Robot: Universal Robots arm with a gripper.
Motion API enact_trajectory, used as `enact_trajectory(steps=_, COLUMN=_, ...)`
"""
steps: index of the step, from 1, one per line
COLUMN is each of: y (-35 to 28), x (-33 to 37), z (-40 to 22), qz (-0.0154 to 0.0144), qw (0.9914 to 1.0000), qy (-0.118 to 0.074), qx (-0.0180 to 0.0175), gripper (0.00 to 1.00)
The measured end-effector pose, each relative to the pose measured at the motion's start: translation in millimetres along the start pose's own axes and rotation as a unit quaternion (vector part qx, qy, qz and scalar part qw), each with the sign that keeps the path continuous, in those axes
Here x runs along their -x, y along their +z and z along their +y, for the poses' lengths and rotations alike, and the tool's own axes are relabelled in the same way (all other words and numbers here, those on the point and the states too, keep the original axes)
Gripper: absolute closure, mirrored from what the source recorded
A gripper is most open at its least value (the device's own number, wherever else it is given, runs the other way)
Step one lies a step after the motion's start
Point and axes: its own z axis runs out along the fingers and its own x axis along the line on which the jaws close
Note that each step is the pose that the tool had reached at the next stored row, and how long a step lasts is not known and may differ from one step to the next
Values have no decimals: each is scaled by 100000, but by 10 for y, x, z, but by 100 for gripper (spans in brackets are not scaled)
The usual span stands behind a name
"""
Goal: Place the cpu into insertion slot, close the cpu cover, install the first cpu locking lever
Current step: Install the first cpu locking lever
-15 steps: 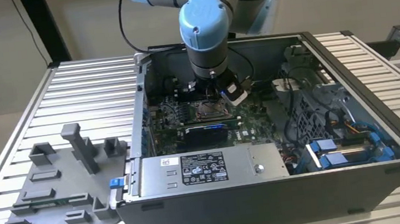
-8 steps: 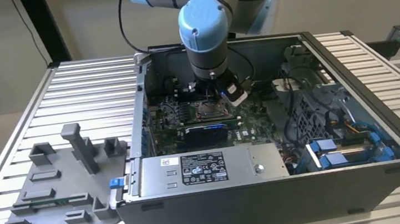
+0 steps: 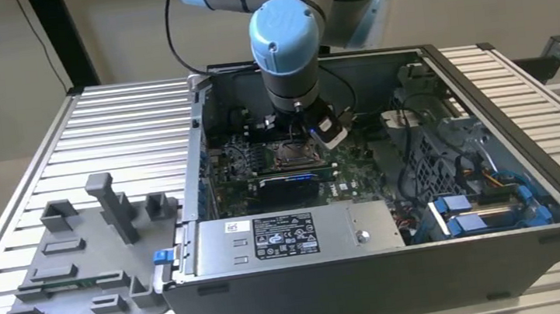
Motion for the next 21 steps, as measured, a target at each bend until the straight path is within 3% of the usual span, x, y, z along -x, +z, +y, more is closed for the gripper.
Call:
enact_trajectory(steps=4, y=-35, x=7, z=17, qz=0, qw=100000, qy=5, qx=11, gripper=100)
enact_trajectory(steps=11, y=-204, x=40, z=114, qz=1, qw=100000, qy=0, qx=6, gripper=100)
enact_trajectory(steps=17, y=-208, x=21, z=158, qz=22, qw=100000, qy=11, qx=-7, gripper=100)
enact_trajectory(steps=19, y=-210, x=8, z=181, qz=439, qw=99999, qy=223, qx=-9, gripper=100)
enact_trajectory(steps=21, y=-219, x=-11, z=190, qz=1195, qw=99991, qy=609, qx=27, gripper=100)
